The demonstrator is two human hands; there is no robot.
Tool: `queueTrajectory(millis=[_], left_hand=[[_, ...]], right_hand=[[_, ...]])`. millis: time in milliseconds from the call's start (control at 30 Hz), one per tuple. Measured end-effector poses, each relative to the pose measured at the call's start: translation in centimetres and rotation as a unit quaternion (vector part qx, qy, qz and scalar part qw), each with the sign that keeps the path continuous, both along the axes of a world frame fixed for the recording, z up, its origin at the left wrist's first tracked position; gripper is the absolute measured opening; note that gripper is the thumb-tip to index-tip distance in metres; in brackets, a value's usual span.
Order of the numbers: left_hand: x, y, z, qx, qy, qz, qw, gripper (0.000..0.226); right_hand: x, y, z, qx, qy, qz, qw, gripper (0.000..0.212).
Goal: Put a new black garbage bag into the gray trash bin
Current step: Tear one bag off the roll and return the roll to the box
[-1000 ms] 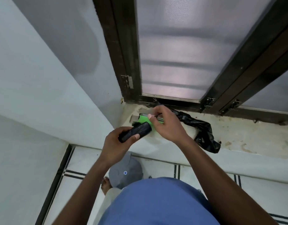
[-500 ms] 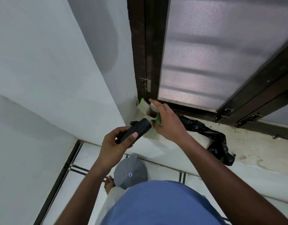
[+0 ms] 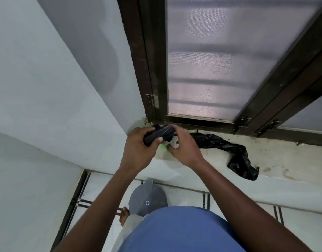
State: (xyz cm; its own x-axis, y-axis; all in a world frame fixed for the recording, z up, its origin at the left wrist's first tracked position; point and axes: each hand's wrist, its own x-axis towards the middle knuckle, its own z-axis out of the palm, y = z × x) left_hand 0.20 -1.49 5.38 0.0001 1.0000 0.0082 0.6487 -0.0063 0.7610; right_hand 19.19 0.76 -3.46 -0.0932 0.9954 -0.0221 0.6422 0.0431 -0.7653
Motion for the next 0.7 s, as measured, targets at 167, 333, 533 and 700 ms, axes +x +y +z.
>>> queueTrajectory(millis=[167,333,533,700], left_hand=[[-0.1,1.9,0.0,0.087,0.245,-0.125,0.957,0.038],[1.8,4.7,2.4,0.069,0.402,-0.283,0.868,0.045],[1.6,4.2,2.2,0.140,0.166,-0.093,0.972,0.029],[1.5,4.1,-1.6,-0.128,0.003,0.015,0.992,0.008]], right_hand=[[0.1,0.2,0.1,0.002,-0.011,0.002,1.000,0.074],[-0.7,0.3,0.1,0.018,-0.023,0.016,0.999,0.078],[-0.4,0.6,-0.6,-0.018,0.081,-0.124,0.989,0.122],[0.0,0.0,-0.9,0.021,0.093,-0.186,0.978,0.094]])
